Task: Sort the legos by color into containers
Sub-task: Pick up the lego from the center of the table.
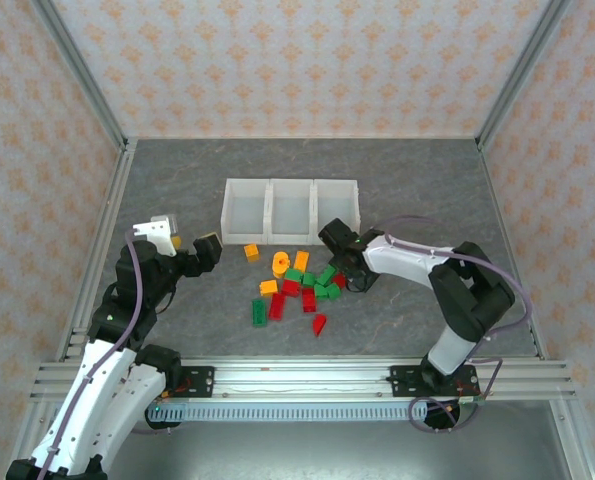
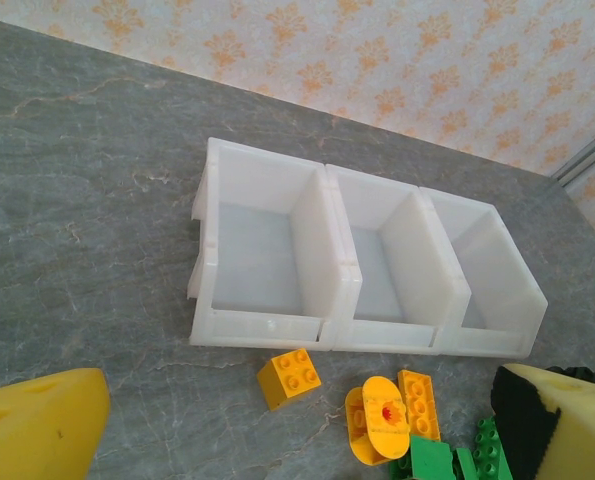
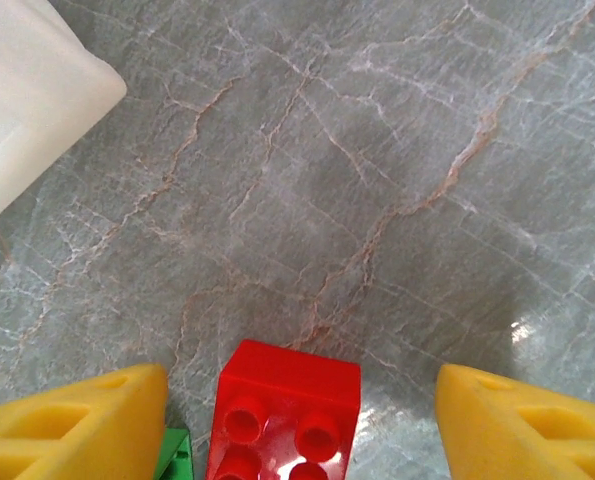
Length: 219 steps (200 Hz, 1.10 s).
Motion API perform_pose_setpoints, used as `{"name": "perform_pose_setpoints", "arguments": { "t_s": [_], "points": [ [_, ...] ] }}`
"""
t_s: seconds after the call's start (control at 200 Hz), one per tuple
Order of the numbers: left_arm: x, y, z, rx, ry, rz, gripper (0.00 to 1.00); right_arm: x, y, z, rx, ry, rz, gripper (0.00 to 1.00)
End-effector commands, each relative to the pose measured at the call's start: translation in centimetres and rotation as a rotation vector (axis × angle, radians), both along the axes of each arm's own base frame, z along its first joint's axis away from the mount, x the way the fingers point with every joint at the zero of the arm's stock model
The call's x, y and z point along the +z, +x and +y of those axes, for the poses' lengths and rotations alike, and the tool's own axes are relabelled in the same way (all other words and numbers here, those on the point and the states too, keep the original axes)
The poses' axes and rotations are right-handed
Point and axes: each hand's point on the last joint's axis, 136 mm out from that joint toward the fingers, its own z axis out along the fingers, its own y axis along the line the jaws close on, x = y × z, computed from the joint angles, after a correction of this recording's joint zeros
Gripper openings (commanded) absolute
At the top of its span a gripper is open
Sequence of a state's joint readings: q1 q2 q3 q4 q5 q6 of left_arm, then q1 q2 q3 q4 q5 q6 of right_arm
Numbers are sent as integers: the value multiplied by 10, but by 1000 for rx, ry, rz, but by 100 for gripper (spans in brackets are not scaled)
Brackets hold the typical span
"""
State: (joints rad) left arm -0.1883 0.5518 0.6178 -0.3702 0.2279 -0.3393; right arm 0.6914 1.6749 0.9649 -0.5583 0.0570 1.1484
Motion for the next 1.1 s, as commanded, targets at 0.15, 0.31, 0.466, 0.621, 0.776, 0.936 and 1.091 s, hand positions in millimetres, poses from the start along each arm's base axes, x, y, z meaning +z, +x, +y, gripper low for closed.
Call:
{"name": "perform_pose_setpoints", "arguments": {
  "t_s": [0.15,0.31,0.466,0.621,0.776,0.936,1.091],
  "points": [
    [7,2,5,23,14,-46,99,-18,-8,-18,6,-99,4,65],
    [5,2,9,44,25,-43,99,-20,-12,-28,8,-149,2,53],
    [3,3,10,52,28,-35,99,-23,-17,-38,6,-184,2,49],
    [3,3,11,57,29,-33,99,-28,-21,-43,8,-196,9,46],
    [3,3,11,59,30,-33,99,-24,-21,-45,12,-203,-8,42],
    [3,3,11,60,30,-33,99,-11,-16,-45,21,-201,-45,38],
    [3,3,12,63,30,-34,99,12,-6,-44,37,-206,-106,37]
  ]
}}
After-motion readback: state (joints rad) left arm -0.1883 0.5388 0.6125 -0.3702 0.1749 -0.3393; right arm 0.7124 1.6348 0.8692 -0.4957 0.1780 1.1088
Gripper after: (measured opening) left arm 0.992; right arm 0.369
